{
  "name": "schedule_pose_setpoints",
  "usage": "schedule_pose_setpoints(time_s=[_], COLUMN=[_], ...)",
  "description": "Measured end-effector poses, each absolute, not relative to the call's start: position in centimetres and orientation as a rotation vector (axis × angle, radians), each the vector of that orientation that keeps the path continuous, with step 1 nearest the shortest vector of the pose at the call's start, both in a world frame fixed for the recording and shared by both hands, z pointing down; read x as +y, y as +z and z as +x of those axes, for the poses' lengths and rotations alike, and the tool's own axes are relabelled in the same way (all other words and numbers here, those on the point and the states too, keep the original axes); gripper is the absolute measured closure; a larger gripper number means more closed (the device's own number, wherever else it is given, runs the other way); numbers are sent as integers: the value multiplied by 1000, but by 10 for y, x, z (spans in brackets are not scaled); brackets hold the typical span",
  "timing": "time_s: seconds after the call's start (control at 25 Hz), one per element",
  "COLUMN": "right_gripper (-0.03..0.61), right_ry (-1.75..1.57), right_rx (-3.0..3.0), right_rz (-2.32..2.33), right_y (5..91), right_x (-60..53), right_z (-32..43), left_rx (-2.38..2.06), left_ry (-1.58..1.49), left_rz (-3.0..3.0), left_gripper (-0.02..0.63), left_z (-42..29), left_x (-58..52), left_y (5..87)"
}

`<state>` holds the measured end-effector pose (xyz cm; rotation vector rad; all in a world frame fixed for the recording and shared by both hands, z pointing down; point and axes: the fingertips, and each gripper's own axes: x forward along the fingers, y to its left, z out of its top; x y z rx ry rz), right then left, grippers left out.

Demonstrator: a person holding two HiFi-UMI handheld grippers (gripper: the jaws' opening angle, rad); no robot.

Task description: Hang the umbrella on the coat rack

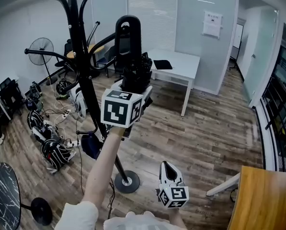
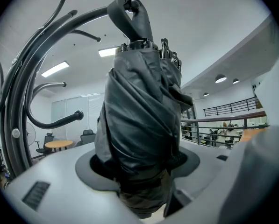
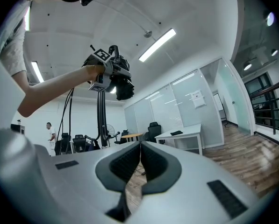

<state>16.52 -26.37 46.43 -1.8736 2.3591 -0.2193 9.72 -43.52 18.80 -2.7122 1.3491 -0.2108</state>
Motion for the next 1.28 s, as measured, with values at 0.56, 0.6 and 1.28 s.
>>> schedule_pose_setpoints(time_s=[0.56, 0.6, 1.28], right_gripper=[548, 548, 548], right_ry=[-253, -252, -156], right_rx=[2539, 2544, 2589], right_rz=[-1603, -1592, -1623], right_y=[453, 452, 448], right_x=[-257, -256, -271], right_z=[154, 153, 148], left_rx=[1488, 1501, 1582], left_ry=[-340, -332, -284], left_rz=[-2807, -2826, -2830], left_gripper=[316, 316, 316], left_z=[87, 85, 48], left_x=[-431, -431, -449], left_y=[200, 204, 242])
